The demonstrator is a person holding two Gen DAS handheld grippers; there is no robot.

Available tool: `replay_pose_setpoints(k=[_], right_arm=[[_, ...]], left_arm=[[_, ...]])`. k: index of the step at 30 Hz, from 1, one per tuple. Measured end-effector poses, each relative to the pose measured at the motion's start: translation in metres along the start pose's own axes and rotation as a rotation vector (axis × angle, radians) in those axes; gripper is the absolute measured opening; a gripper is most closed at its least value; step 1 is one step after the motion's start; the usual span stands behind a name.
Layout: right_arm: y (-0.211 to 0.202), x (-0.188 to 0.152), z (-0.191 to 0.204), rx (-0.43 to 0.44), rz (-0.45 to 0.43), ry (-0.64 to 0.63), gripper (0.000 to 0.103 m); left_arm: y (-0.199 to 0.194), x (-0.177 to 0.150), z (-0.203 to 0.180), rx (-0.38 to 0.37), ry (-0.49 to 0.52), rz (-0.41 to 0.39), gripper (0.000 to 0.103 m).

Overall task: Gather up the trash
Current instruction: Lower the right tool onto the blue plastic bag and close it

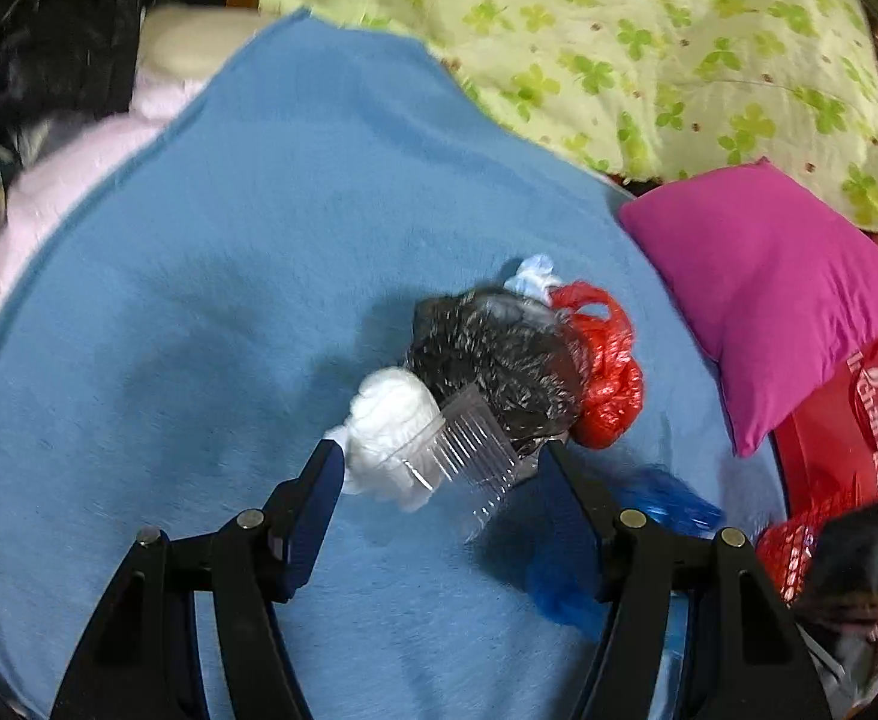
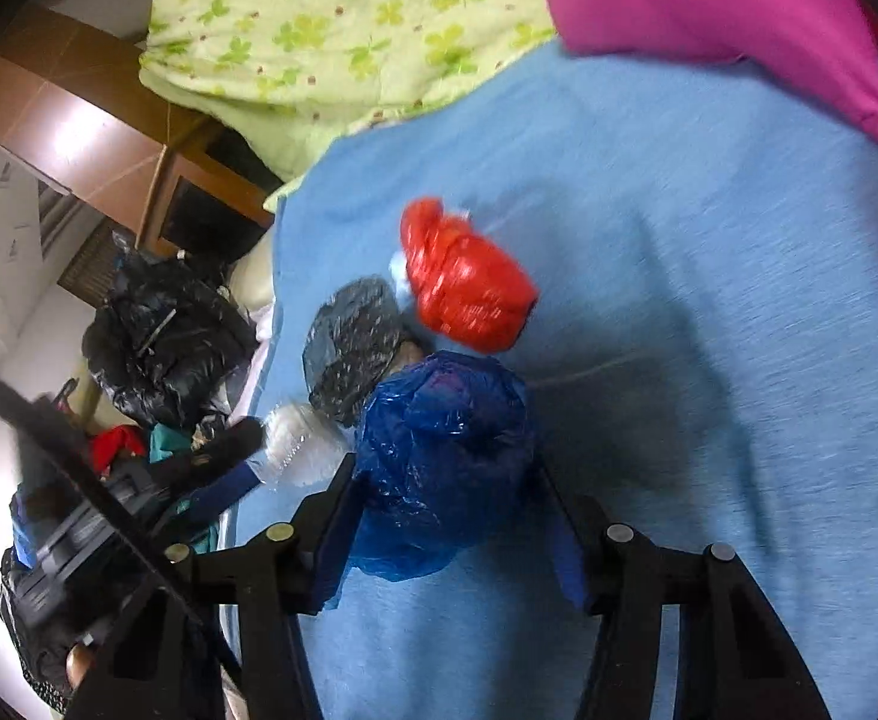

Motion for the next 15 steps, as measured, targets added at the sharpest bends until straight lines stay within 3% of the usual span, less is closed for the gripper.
replay_pose_setpoints(k=[5, 10, 15], right_arm=[[-0.031, 0.011, -0.006, -0.026, -0.078, -0.053, 0.059], [-0.048, 0.015, -0.013, -0.041, -0.106, -0.059, 0.059], [-0.056, 0.014, -0.011, -0.029, -0.121, -0.064, 0.059]], left_arm=[[0.012, -0.011, 0.005, -0.006, -0.060, 0.027, 0.075], [-0.001, -0.030, 0.003, -0.026, -0.004, 0.033, 0.075], [-0.011, -0.064, 0.005, -0.036, 0.052, 0.102, 0.072]])
Point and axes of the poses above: each gripper's, at about its wrist camera, not at the fingertips, and y roughly the way its jaws point, z to its left, x to its top, the point moved 1 cm from there along y, roughly the way its jaws point, and after that the axes turned 6 degrees about -z, right-handed, at the moved point
